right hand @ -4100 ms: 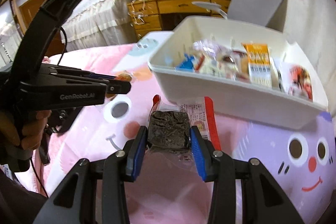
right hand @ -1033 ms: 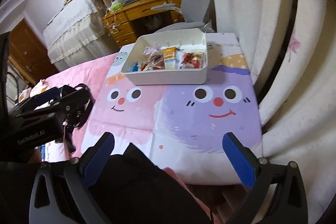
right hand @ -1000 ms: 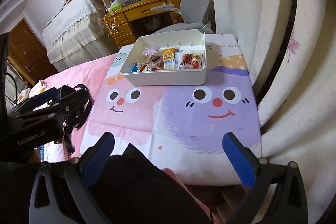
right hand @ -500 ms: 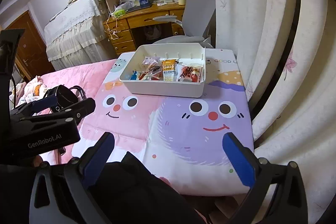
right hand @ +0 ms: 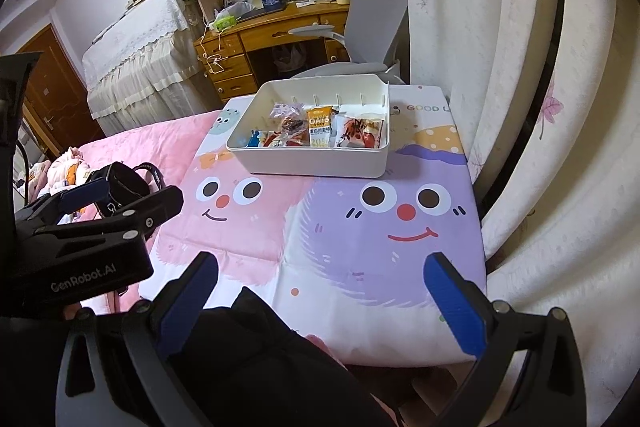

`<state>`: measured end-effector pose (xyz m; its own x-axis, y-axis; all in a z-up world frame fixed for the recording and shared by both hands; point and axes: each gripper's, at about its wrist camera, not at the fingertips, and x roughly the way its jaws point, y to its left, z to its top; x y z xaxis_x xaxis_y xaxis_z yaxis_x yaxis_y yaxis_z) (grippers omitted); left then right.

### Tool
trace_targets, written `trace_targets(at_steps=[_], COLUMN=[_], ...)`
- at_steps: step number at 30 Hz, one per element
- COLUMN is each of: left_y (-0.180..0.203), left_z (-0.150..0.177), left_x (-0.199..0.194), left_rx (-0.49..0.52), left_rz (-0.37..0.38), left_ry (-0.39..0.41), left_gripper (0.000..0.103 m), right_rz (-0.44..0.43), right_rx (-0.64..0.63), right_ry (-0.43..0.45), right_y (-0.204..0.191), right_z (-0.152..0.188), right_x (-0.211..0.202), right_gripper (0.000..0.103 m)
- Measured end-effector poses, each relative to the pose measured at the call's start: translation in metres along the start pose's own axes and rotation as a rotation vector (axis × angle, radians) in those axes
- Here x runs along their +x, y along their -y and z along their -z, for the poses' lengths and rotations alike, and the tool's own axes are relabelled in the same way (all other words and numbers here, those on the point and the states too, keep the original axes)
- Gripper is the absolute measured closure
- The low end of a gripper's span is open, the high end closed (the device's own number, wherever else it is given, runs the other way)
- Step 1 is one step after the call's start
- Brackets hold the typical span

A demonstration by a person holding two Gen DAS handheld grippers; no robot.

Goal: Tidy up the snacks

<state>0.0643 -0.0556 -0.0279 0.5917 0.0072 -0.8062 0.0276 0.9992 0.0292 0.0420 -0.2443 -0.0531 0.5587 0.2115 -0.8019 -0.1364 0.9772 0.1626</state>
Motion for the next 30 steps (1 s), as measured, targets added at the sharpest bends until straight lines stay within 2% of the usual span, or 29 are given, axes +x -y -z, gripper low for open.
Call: trace_targets(at_steps=[30], left_y=[0.005], left_z=[0.003], left_x=[-0.010], left_rx=[0.023], left_rz=[-0.039], left_ry=[0.016], left_gripper=[0.001], right_rz=[-0.024], right_rx=[0.017], right_ry=[-0.035], right_y=[0.006], right_z=[0.009], right_x=[0.009], right_gripper=[0.000])
